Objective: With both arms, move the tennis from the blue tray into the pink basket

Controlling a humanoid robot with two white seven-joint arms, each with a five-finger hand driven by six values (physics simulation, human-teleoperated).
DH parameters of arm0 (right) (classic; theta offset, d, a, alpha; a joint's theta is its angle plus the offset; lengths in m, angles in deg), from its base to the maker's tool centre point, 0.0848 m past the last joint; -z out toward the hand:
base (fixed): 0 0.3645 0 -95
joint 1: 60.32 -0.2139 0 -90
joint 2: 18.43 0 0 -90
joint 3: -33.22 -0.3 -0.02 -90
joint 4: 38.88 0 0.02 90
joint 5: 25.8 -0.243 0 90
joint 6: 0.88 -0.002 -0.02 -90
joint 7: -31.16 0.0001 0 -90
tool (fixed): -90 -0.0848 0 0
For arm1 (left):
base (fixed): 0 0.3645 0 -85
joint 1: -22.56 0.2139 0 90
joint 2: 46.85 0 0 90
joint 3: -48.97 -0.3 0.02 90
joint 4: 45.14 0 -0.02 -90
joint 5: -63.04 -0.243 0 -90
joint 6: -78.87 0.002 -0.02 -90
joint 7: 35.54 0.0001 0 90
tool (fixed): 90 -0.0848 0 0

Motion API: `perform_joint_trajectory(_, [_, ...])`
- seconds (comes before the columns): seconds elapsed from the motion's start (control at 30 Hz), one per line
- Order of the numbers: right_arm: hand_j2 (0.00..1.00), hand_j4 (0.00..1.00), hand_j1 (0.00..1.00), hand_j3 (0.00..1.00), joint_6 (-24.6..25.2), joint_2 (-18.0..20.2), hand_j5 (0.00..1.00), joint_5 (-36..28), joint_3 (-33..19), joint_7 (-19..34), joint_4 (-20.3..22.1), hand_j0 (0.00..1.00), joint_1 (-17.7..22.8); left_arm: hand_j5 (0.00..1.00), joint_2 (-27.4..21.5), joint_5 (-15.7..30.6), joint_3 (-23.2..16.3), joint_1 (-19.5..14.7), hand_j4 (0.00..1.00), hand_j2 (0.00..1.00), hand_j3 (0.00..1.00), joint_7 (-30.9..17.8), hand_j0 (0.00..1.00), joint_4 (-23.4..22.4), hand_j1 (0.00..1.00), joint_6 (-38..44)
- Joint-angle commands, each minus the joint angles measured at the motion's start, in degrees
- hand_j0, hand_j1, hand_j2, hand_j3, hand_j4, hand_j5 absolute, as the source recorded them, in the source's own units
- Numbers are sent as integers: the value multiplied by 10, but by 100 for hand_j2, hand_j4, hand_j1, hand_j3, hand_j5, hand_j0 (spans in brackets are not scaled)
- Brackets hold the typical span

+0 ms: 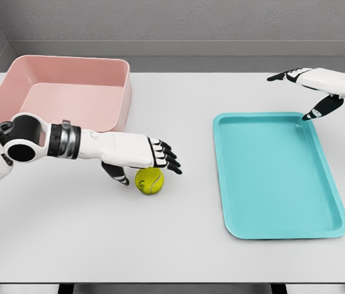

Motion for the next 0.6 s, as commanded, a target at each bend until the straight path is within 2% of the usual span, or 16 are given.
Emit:
perform_joint_trajectory(0.0, [100,100,100,100,1,1,100,-4,0,0,0,100,0,100,4,4,0,0,100,100,100,1,100,-4,100,1])
perform_joint_trajectory(0.3, [100,100,100,100,1,1,100,-4,0,0,1,100,0,100,11,1,-1,0,100,100,100,3,100,-31,100,1])
perform_joint_trajectory(0.57, [100,100,100,100,1,3,100,-3,11,0,2,100,0,100,14,-7,-8,6,100,100,100,4,100,-31,100,1])
